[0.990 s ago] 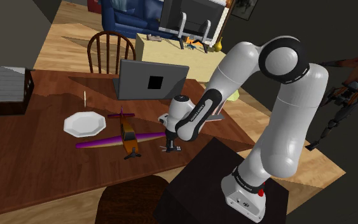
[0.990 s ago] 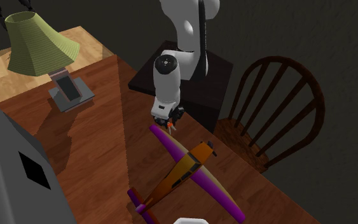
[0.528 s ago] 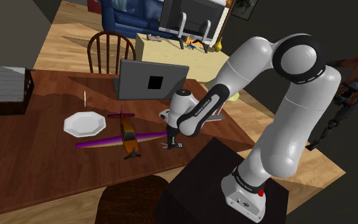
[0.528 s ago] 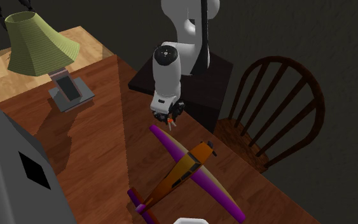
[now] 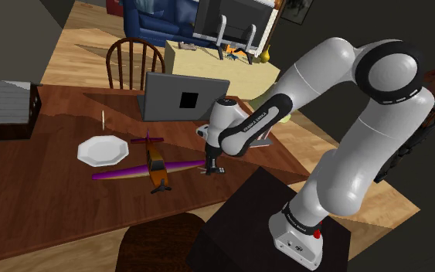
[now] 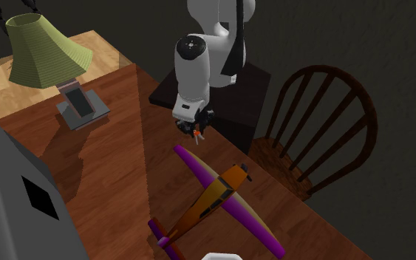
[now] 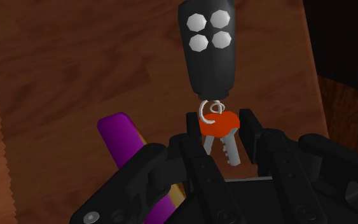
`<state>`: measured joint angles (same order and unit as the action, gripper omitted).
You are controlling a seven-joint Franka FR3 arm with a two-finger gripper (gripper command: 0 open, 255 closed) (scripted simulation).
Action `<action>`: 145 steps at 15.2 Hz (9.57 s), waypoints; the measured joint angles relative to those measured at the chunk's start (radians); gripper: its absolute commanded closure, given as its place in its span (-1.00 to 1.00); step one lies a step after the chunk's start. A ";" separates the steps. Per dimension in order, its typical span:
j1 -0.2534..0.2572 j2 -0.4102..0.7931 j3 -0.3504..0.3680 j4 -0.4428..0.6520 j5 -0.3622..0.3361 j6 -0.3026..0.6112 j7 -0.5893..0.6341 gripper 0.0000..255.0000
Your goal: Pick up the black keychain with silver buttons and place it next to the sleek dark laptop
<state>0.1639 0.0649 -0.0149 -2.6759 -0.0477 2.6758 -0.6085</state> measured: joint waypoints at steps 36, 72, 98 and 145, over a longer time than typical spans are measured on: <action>0.005 -0.433 0.004 0.146 0.018 -0.579 -0.018 1.00; -0.021 0.006 -0.038 0.930 0.025 -0.924 -0.097 1.00; -0.071 0.574 -0.051 1.560 0.058 -0.985 -0.155 1.00; -0.072 0.800 -0.043 1.299 0.067 -0.498 -0.151 1.00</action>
<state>0.0917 0.8651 -0.0579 -1.3767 0.0190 2.1777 -0.7594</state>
